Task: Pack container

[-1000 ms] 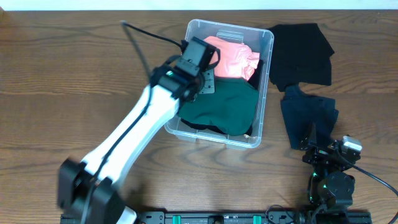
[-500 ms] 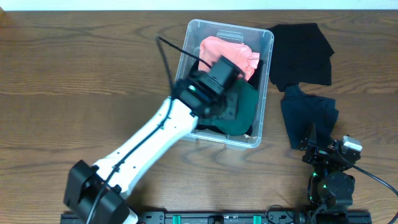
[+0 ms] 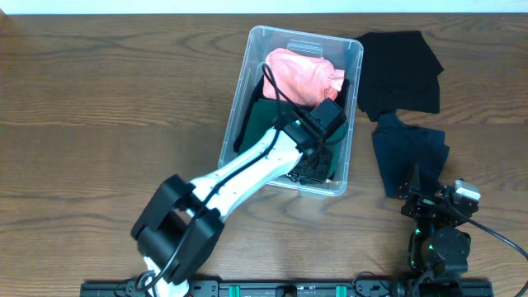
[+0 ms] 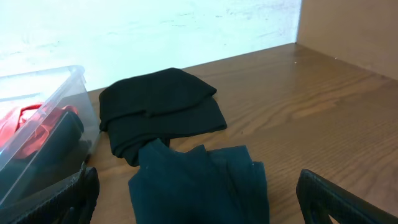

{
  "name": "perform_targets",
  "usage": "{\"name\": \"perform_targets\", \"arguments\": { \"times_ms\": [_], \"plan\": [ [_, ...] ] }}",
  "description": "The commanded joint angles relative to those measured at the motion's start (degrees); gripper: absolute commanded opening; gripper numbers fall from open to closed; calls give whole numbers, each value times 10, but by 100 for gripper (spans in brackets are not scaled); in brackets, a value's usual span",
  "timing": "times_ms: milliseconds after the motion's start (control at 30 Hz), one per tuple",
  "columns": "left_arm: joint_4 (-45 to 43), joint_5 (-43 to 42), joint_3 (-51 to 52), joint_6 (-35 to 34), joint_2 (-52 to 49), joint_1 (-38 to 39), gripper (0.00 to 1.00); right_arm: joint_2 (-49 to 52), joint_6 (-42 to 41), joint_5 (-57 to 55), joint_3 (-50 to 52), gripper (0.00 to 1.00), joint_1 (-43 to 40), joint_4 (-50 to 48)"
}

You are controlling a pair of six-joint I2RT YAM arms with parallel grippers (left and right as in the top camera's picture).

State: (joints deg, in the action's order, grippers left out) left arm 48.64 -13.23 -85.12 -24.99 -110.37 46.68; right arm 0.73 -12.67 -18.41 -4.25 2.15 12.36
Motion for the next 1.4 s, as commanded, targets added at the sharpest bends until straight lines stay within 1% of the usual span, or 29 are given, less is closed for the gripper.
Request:
{"name": "perform_targets", "arguments": {
  "times_ms": [0,233,300,367,467,500,533,600,700,800,933,1000,1067,1133,1233,1267,1300,1367],
  "plan": [
    [-3,-38,3,12,-13,-8,41,-2,-6,0,2,99,-3,1],
    [1,-41,-2,15,-6,-19,41,-2,-6,0,2,99,-3,1],
    [6,-35,-12,27,7,-24,41,-2,-6,0,2,99,-3,1],
    [24,-5,-32,28,24,-28,41,-2,-6,0,2,99,-3,1],
    [60,67,-78,42,68,-33,41,-2,-6,0,2,99,-3,1],
    [70,93,-94,45,85,-35,42,-2,-6,0,2,99,-3,1],
    [80,120,-110,45,101,-39,47,-2,-6,0,2,99,-3,1],
    [94,167,-138,45,134,-49,54,-2,-6,0,2,99,-3,1],
    [99,214,-160,49,182,-74,62,-2,-6,0,2,99,-3,1],
    [100,248,-161,49,230,-119,66,-2,-6,0,2,99,-3,1],
    [124,257,-161,49,274,-216,69,-2,-6,0,2,99,-3,1],
    [144,257,-161,49,286,-280,71,-2,-6,0,2,99,-3,1],
    [160,257,-161,49,288,-331,73,-2,-6,0,2,99,-3,1],
    [169,251,-160,50,286,-373,73,-2,-6,0,2,99,-3,1],
    [163,193,-159,102,276,-413,74,-2,-6,0,2,99,-3,1],
    [155,167,-158,134,270,-421,74,-2,-6,0,2,99,-3,1],
    [148,140,-158,173,264,-424,73,-2,-6,0,2,99,-3,1],
    [135,76,-156,288,244,-425,74,-2,-6,0,2,99,-3,1]
  ]
}}
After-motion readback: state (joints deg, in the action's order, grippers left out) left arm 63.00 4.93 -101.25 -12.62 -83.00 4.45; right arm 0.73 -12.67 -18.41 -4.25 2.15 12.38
